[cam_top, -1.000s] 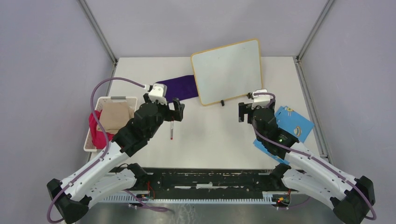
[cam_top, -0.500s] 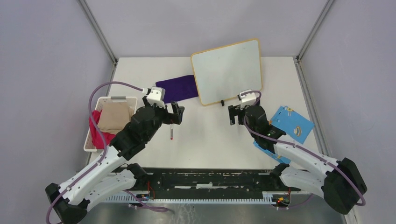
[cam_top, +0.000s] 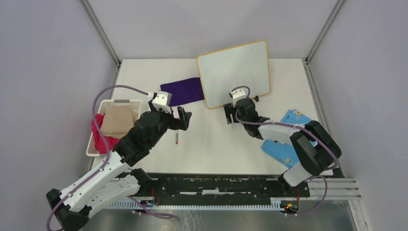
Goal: Write a sentence on the whiteboard
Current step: Move the whiteboard to the center of the board.
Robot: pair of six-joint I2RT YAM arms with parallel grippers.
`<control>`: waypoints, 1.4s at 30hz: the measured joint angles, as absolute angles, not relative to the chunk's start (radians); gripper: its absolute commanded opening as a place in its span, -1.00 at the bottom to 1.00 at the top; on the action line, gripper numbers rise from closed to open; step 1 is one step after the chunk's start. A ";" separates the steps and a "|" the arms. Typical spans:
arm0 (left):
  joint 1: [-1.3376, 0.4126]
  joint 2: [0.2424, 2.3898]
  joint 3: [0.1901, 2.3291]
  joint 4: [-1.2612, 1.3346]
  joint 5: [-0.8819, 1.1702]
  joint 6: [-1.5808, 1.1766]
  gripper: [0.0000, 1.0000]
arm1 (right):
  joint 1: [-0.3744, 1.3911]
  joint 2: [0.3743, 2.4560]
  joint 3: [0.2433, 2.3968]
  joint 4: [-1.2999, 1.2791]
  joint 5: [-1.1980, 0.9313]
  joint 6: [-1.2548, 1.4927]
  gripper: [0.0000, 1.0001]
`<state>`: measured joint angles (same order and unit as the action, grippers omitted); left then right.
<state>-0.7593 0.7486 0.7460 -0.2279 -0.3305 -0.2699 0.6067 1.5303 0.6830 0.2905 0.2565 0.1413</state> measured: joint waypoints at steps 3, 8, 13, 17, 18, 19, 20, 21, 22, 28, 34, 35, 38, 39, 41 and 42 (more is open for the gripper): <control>-0.766 0.749 0.746 -0.227 -0.331 -0.270 0.99 | 0.601 1.606 0.743 0.308 0.244 0.143 0.50; -0.773 0.749 0.746 -0.225 -0.331 -0.270 0.99 | 0.588 1.692 0.804 0.328 0.241 0.157 0.40; -0.778 0.749 0.746 -0.221 -0.331 -0.270 0.99 | 0.575 1.744 0.831 0.328 0.241 0.165 0.31; -0.783 0.752 0.746 -0.221 -0.331 -0.269 0.99 | 0.569 1.778 0.855 0.328 0.241 0.171 0.21; -0.783 0.753 0.746 -0.221 -0.331 -0.269 0.99 | 0.567 1.785 0.862 0.327 0.240 0.172 0.17; -0.783 0.754 0.746 -0.221 -0.331 -0.269 0.99 | 0.567 1.794 0.870 0.327 0.240 0.172 0.14; -0.783 0.756 0.746 -0.221 -0.331 -0.269 0.99 | 0.567 1.803 0.881 0.327 0.240 0.175 0.10; -0.784 0.757 0.746 -0.221 -0.331 -0.269 0.99 | 0.566 1.813 0.890 0.327 0.240 0.177 0.07; -0.786 0.758 0.746 -0.221 -0.331 -0.269 0.99 | 0.566 1.823 0.901 0.328 0.240 0.179 0.03; -0.794 0.767 0.746 -0.221 -0.335 -0.268 0.99 | 0.561 1.863 0.929 0.328 0.239 0.193 -0.14; -0.799 0.780 0.746 -0.220 -0.338 -0.268 0.99 | 0.561 1.877 0.931 0.328 0.233 0.206 -0.38; -0.799 0.781 0.746 -0.218 -0.338 -0.268 0.99 | 0.561 1.877 0.931 0.329 0.233 0.208 -0.43; -0.799 0.785 0.746 -0.214 -0.338 -0.268 0.99 | 0.561 1.877 0.931 0.330 0.233 0.210 -0.65; -0.800 0.786 0.746 -0.214 -0.338 -0.268 0.99 | 0.560 1.877 0.930 0.330 0.232 0.210 -0.78; -0.800 0.788 0.746 -0.214 -0.338 -0.268 0.99 | 0.561 1.877 0.926 0.339 0.232 0.206 -0.97; -0.801 0.789 0.746 -0.213 -0.338 -0.268 0.99 | 0.561 1.877 0.924 0.344 0.232 0.202 -1.00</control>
<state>-0.8009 0.7887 0.7456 -0.2134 -0.3382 -0.2680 0.5610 1.8767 0.9241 0.3443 0.2317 0.2024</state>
